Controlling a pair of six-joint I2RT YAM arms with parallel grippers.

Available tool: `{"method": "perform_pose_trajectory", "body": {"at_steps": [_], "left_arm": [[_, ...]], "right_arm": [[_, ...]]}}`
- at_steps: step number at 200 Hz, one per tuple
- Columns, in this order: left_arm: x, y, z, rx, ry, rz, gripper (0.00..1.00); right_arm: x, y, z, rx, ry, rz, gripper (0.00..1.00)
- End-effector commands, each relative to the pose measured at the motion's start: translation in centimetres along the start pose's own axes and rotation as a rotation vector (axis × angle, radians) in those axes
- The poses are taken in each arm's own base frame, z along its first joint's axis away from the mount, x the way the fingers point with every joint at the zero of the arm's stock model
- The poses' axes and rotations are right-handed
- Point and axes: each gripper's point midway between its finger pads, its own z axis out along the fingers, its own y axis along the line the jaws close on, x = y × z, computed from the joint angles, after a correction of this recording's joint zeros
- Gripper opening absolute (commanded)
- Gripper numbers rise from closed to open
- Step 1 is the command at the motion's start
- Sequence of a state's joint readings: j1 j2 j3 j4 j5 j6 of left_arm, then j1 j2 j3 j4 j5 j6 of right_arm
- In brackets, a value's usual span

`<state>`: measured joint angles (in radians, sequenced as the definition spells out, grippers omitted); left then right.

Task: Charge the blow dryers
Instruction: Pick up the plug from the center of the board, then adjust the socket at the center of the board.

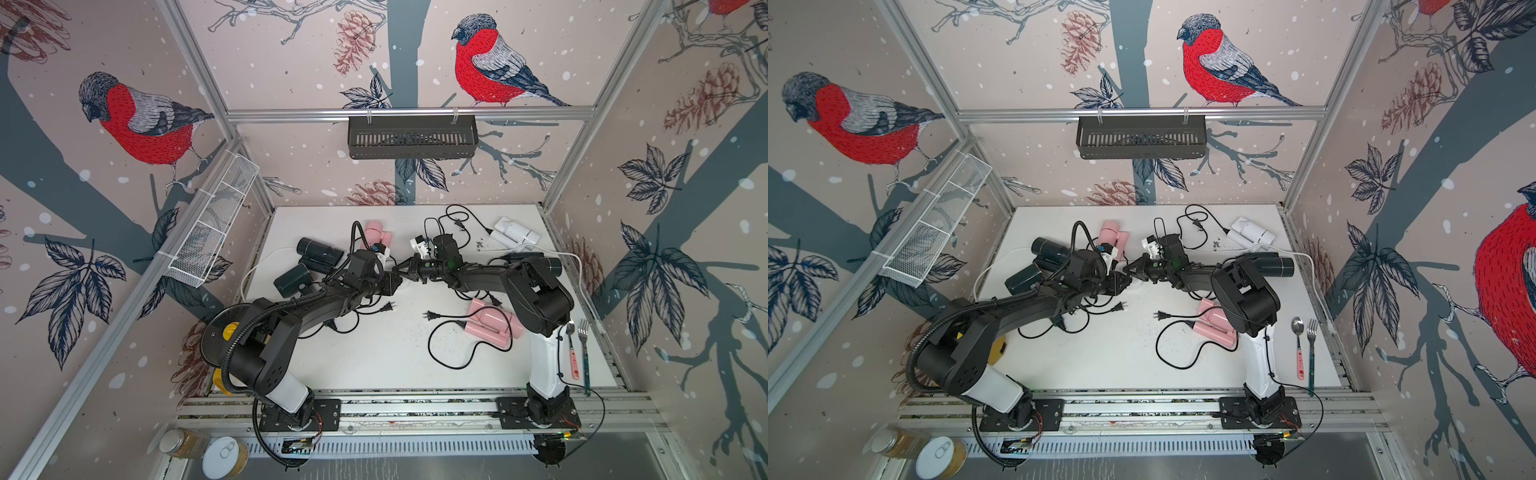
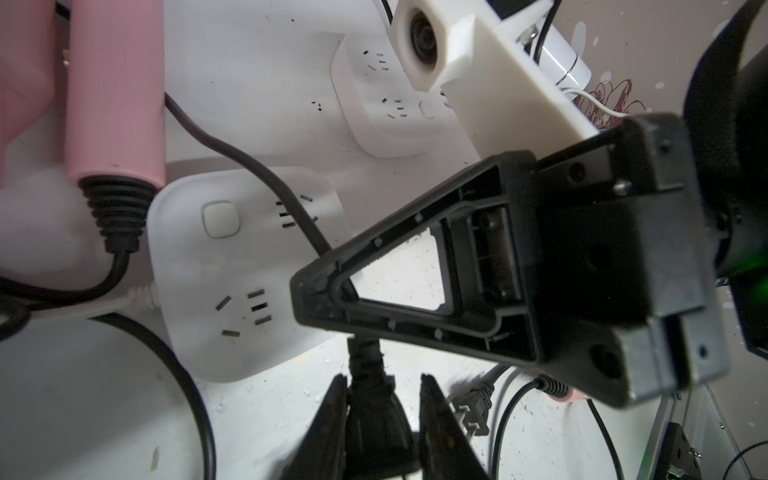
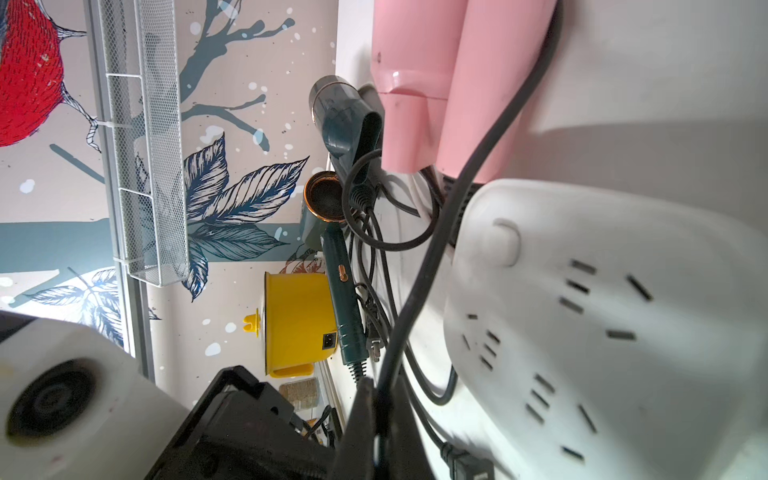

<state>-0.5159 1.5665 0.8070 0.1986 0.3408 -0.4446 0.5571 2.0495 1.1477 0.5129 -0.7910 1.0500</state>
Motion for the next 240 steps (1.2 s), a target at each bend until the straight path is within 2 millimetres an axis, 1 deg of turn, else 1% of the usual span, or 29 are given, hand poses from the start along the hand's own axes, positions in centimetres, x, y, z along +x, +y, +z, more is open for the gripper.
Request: {"method": "perform_pose_trajectory", "body": {"at_steps": [1, 15, 45, 67, 89, 104, 123, 134, 144, 151, 154, 160, 195, 240], "left_arm": [[-1.6, -1.6, -0.8, 0.063, -0.050, -0.005, 0.30], [-2.4, -1.5, -1.5, 0.071, -0.060, -0.041, 0.32], [-5.1, -0.6, -3.7, 0.079, -0.124, -0.101, 0.35], [-5.9, 1.1, -3.9, -0.013, -0.125, -0.116, 0.33], [-6.1, 2.5, -3.8, -0.050, -0.142, -0.153, 0.32], [-5.8, 3.7, -2.9, -0.100, -0.112, -0.171, 0.31], [-5.3, 5.2, -1.5, -0.140, -0.084, -0.198, 0.31], [-5.3, 6.0, -0.7, -0.169, -0.078, -0.201, 0.31], [-5.5, 7.2, -0.1, -0.216, -0.075, -0.209, 0.31], [-4.7, 8.2, 0.4, -0.249, -0.052, -0.221, 0.31], [-5.7, 8.0, 0.5, -0.248, -0.072, -0.215, 0.31], [-6.1, 8.4, 0.8, -0.255, -0.075, -0.217, 0.30], [-7.5, 9.4, 3.1, -0.272, -0.064, -0.210, 0.30], [-9.1, 10.7, 5.2, -0.277, -0.075, -0.217, 0.31]], "right_arm": [[-2.0, 1.2, -1.2, 0.010, -0.071, -0.056, 0.02], [-3.0, 1.8, -2.1, 0.044, -0.104, -0.097, 0.01], [-5.5, 4.3, -4.0, 0.129, -0.168, -0.223, 0.01], [-7.3, 6.7, -5.1, 0.167, -0.209, -0.308, 0.01], [-9.2, 9.0, -6.4, 0.216, -0.260, -0.378, 0.01], [-10.4, 10.8, -7.5, 0.240, -0.301, -0.428, 0.01], [-11.9, 12.6, -8.7, 0.263, -0.345, -0.475, 0.01], [-12.5, 13.5, -9.3, 0.269, -0.360, -0.490, 0.01], [-12.9, 14.0, -9.9, 0.272, -0.371, -0.503, 0.01], [-13.0, 14.5, -10.1, 0.269, -0.377, -0.515, 0.01], [-13.0, 14.6, -10.2, 0.268, -0.379, -0.517, 0.01], [-13.2, 14.9, -10.5, 0.267, -0.387, -0.525, 0.01], [-13.0, 16.2, -11.1, 0.246, -0.392, -0.560, 0.01], [-12.7, 18.5, -12.1, 0.222, -0.403, -0.631, 0.01]]}}
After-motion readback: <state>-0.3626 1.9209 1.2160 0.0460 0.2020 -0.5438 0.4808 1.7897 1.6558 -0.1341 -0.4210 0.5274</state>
